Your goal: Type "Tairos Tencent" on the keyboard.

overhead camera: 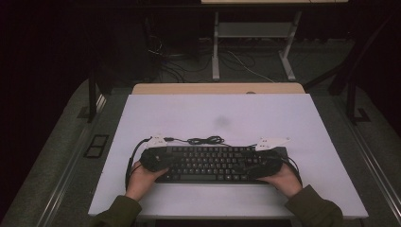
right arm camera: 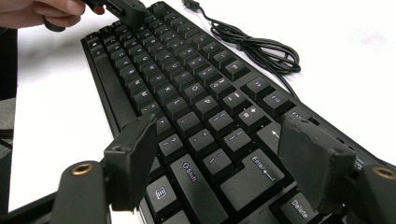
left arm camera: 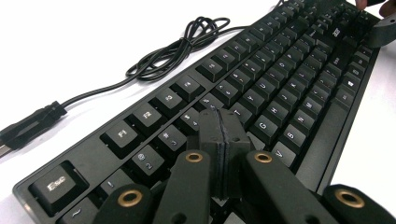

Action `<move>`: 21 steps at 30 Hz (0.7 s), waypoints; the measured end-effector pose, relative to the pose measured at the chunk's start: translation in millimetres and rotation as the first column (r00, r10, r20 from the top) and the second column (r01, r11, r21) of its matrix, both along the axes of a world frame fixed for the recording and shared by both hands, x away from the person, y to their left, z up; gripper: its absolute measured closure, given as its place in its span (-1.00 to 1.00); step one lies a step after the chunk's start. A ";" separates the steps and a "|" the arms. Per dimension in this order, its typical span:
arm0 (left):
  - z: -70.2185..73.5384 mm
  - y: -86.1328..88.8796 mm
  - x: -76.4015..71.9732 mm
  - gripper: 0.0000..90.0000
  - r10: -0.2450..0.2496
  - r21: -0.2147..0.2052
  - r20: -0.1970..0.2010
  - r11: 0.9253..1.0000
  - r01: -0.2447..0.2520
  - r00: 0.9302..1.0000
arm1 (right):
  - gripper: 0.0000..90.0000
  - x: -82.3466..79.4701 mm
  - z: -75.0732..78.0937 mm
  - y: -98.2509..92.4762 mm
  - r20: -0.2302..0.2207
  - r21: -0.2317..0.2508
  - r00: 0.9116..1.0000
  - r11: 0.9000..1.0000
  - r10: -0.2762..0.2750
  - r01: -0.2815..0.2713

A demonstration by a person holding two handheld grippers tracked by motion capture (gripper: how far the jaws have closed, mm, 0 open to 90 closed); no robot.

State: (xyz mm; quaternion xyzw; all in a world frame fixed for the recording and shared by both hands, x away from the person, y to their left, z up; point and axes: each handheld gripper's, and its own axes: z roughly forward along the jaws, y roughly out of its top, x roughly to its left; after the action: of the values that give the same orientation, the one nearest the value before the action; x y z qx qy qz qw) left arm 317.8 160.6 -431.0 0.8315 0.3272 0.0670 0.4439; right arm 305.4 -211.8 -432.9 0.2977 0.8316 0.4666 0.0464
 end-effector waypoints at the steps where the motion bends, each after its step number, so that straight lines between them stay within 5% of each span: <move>1: -0.2 -0.5 0.3 0.98 -0.001 0.003 0.000 1.000 0.001 1.000 | -0.38 -0.1 0.0 0.0 0.001 -0.001 1.000 1.000 0.001 -0.001; 21: -6.5 -4.1 5.6 0.98 0.003 0.030 -0.002 1.000 -0.003 1.000 | -0.38 -0.1 0.5 -0.3 0.002 0.000 1.000 1.000 -0.002 0.002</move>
State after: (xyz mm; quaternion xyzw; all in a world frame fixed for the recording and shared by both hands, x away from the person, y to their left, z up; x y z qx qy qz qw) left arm 323.4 156.5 -437.5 0.8375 0.3282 0.0716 0.4310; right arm 305.3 -212.2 -432.4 0.2980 0.8313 0.4667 0.0476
